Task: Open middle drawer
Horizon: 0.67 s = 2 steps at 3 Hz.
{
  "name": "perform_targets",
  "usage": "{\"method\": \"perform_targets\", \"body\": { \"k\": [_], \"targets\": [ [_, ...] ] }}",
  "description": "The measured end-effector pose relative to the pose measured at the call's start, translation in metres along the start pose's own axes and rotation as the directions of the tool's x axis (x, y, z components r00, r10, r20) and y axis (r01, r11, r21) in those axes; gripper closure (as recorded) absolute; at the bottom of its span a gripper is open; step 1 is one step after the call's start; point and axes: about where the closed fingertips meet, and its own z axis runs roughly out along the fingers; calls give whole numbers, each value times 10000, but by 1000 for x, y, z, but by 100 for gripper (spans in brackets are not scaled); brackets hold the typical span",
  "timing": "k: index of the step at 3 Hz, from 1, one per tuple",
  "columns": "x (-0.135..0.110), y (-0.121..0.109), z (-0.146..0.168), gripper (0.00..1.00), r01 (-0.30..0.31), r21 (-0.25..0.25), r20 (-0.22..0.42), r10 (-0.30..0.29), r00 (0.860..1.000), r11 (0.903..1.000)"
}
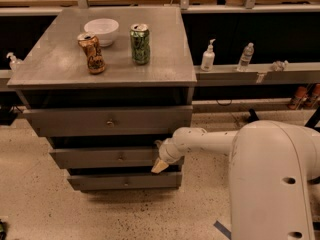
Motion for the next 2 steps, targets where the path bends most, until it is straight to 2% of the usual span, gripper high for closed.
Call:
{"method": "perform_targets", "body": {
  "k": [2],
  "targets": [
    [-2, -1, -3, 31, 0, 0, 2, 0, 10000, 10000]
  ]
}}
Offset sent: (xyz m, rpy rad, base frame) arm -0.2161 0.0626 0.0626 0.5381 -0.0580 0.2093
